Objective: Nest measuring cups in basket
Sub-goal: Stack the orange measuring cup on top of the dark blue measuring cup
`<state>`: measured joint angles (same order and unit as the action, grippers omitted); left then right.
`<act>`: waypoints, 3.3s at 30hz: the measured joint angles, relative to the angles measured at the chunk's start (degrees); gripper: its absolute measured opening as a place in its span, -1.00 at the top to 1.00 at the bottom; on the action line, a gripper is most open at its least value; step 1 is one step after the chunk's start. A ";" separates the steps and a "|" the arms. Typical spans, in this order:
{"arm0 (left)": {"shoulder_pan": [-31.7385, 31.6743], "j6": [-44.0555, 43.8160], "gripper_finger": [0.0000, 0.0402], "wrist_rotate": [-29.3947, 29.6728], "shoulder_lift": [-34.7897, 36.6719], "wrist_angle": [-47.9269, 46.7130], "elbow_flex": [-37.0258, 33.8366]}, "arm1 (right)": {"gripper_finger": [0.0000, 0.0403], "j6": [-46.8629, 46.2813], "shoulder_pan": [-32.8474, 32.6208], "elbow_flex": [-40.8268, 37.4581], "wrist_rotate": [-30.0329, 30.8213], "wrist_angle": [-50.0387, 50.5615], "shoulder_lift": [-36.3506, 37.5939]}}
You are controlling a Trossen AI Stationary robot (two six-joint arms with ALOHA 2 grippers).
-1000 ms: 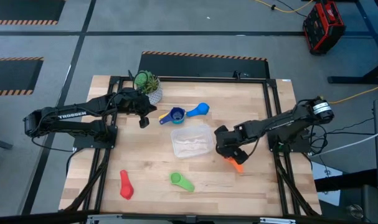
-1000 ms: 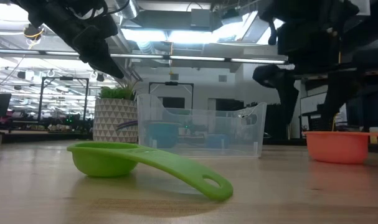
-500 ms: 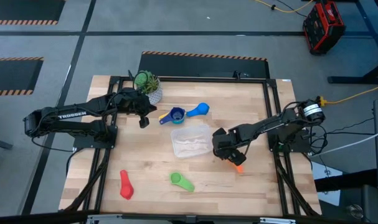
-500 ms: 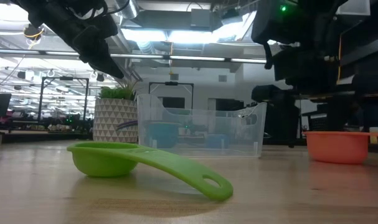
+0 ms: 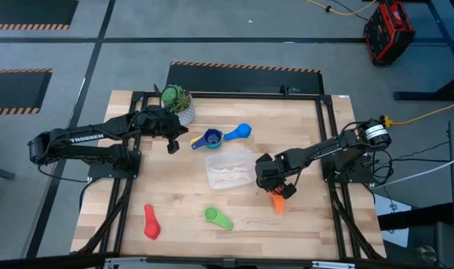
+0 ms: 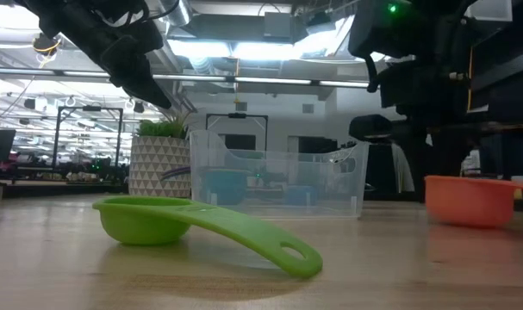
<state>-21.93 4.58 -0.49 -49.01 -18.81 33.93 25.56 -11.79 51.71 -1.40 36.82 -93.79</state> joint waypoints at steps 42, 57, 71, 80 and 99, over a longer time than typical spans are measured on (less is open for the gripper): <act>-0.01 0.04 0.86 0.00 0.00 0.00 0.00 | 0.92 -28.44 31.17 39.65 -10.63 0.25 -2.72; -0.02 0.07 0.86 0.00 0.00 0.00 0.00 | 0.91 -34.78 32.71 39.62 -12.26 -6.21 -16.75; -0.02 0.07 0.86 0.02 0.00 0.02 0.00 | 0.91 -35.59 32.70 39.60 -13.28 -10.74 -22.10; 0.00 0.07 0.86 0.02 -0.01 0.04 0.00 | 0.91 -35.63 32.65 39.58 -13.66 -12.51 -26.09; 0.00 0.07 0.86 0.00 -0.02 0.04 0.00 | 0.81 -35.61 32.63 39.56 -13.71 -12.69 -27.09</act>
<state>-21.93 4.65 -0.49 -49.03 -18.76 33.93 -10.04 20.84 91.26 -15.11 24.13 -120.88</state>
